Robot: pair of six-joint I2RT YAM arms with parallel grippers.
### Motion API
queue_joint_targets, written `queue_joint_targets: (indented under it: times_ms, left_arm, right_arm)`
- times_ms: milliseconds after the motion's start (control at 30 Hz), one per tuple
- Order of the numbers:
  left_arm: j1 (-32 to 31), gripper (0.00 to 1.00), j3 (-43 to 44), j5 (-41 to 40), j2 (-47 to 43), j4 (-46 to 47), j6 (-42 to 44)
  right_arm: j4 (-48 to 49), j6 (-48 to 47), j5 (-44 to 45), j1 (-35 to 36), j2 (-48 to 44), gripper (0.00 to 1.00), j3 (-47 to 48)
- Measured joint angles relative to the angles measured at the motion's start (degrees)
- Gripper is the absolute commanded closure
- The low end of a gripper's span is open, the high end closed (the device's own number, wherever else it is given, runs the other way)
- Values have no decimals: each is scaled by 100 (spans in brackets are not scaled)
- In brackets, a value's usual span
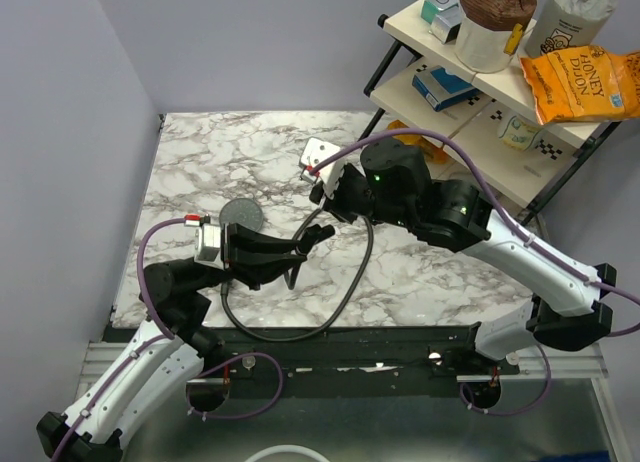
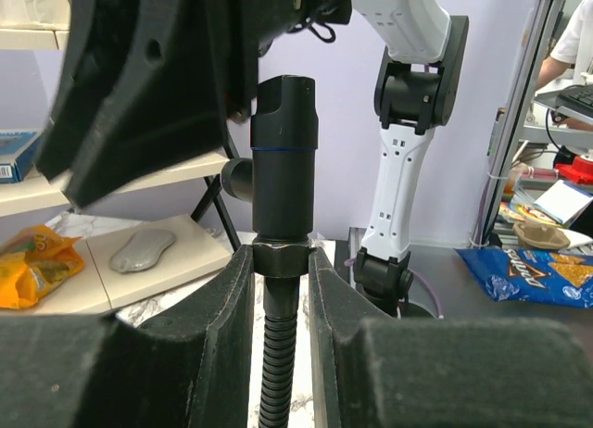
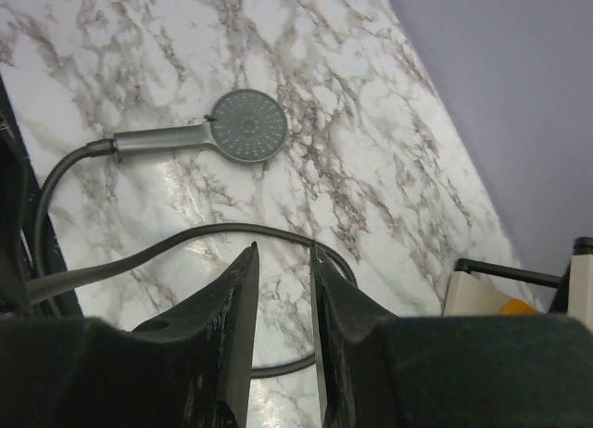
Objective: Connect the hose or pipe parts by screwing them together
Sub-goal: Install the adaptor on the pipeline.
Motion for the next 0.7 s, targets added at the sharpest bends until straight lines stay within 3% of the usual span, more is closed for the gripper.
queue_joint_targets:
  times_ms: [200,700]
  left_arm:
    - [0,100,20,-9,2,-2,9]
    - [24,100,55,-610,59,-33,229]
  right_arm:
    - [4,269,-590,0,-168,76,-243]
    - [-2,863,-1578,0,-782,84,-741]
